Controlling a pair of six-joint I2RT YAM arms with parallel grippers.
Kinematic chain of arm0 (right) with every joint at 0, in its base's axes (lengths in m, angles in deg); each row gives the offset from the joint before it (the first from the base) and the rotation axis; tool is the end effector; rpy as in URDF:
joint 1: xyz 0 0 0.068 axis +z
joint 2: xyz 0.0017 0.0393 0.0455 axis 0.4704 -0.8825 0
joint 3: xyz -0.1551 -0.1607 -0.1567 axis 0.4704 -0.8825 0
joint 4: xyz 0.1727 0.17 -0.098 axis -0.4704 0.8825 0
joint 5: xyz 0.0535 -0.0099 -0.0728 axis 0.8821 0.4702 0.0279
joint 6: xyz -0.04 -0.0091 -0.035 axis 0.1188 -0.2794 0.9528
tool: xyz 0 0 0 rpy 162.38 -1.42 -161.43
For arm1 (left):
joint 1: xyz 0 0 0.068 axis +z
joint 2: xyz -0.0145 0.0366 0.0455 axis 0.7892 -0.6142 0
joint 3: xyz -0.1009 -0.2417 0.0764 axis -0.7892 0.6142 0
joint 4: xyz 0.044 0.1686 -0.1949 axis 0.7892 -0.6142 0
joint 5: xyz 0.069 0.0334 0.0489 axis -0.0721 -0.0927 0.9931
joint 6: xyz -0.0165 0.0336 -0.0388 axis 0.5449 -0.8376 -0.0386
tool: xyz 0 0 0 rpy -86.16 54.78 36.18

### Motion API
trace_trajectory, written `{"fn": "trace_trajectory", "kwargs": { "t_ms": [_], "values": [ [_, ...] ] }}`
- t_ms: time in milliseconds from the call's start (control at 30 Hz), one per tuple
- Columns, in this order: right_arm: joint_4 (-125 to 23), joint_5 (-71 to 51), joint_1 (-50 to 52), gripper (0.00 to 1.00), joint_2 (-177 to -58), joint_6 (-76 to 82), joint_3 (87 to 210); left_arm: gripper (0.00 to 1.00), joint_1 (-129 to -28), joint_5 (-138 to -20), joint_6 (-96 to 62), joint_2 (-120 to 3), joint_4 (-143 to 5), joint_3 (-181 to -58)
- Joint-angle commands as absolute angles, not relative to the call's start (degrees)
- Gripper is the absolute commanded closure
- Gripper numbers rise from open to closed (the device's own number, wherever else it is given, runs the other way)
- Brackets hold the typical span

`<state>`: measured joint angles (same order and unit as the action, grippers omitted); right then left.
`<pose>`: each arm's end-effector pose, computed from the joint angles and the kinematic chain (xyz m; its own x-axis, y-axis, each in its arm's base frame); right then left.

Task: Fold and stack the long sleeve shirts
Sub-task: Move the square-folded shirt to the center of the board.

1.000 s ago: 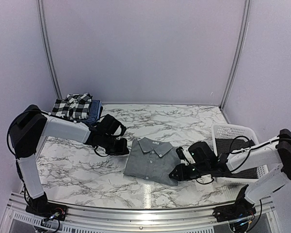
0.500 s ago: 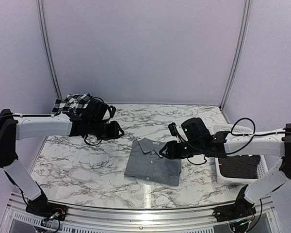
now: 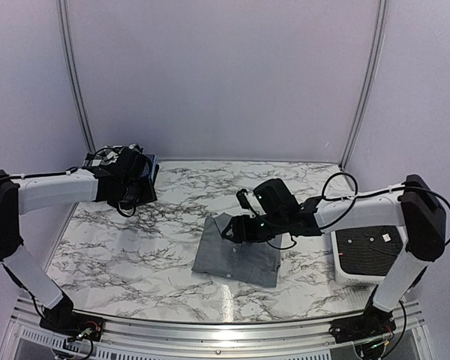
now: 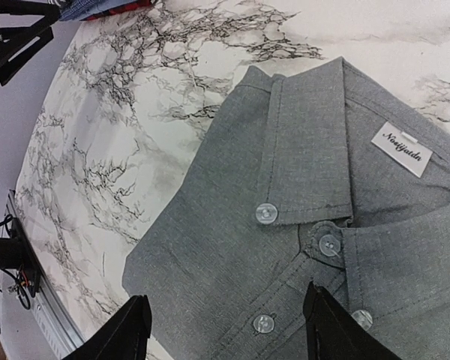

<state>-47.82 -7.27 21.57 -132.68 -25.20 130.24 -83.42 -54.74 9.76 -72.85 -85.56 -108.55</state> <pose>0.2261 0.2756 0.1938 -0.8418 -0.1156 -0.5273 -0.4278 0.7386 0.5211 0.2967 -0.1689 0.2387 -0.6603 -0.2992 -0.6888 -0.1083 0.9456 -0.3069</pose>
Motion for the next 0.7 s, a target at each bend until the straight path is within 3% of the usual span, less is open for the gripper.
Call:
{"fn": "trace_trajectory", "kwargs": {
  "t_ms": [0,267,667],
  "values": [
    [-49.0,-8.3,21.1,0.33,-130.7,-25.6,130.5,0.41,-82.3,-45.1,15.8,-79.1,-89.6,-112.9],
    [-47.7,-10.2,19.1,0.17,-124.4,-24.4,127.5,0.41,-82.2,-37.9,26.4,-89.5,-89.8,-119.6],
    [-47.0,-10.4,15.1,0.15,-116.4,-23.3,122.6,0.46,-80.9,-33.6,30.5,-102.1,-92.9,-130.2]
  ]
}}
